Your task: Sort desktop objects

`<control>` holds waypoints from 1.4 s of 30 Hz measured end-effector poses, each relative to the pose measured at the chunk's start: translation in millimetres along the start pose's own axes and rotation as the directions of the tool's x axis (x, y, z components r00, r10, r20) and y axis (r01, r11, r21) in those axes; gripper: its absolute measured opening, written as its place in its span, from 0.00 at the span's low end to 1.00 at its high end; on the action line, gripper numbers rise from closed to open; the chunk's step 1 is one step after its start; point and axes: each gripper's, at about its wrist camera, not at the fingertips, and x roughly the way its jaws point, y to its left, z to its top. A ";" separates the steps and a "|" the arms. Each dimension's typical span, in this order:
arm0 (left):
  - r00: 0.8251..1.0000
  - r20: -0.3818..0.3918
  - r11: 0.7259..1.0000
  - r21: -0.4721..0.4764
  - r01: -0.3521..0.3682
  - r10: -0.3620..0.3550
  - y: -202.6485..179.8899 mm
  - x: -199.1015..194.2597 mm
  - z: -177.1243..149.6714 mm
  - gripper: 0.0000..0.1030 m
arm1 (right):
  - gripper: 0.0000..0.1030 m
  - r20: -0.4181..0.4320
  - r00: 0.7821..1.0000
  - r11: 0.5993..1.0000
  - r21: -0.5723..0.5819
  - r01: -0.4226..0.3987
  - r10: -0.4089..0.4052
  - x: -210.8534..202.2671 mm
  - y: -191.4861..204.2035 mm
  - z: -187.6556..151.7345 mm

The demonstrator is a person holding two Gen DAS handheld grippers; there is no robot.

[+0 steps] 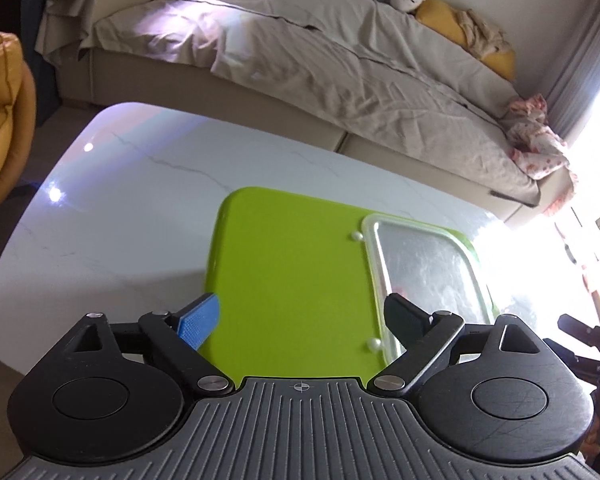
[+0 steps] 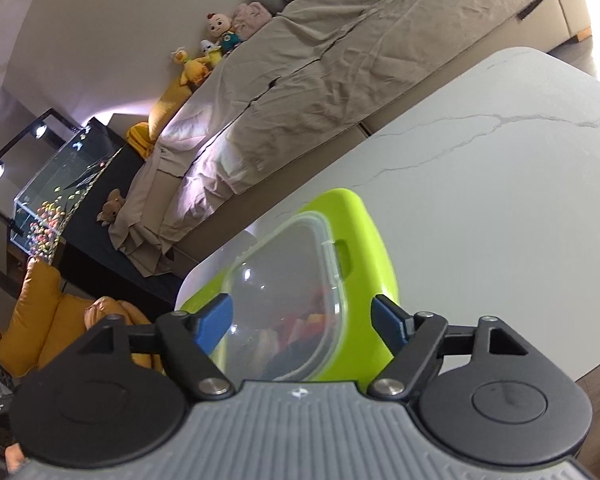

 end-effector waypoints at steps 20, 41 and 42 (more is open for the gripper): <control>0.988 -0.119 0.993 0.083 -0.085 0.095 -40.8 -13.1 -97.4 1.00 | 1.00 -0.041 0.940 0.860 -0.420 0.290 -0.338 -7.3 119.5 -111.9; 0.991 -0.003 0.988 0.073 -0.134 0.134 -61.5 -26.8 -121.9 1.00 | 1.00 0.071 0.913 0.810 -0.437 0.391 -0.402 -12.6 143.6 -131.5; 0.992 -0.005 0.989 0.070 -0.128 0.129 -61.4 -26.2 -121.6 1.00 | 1.00 0.075 0.912 0.809 -0.437 0.393 -0.403 -11.5 142.4 -131.6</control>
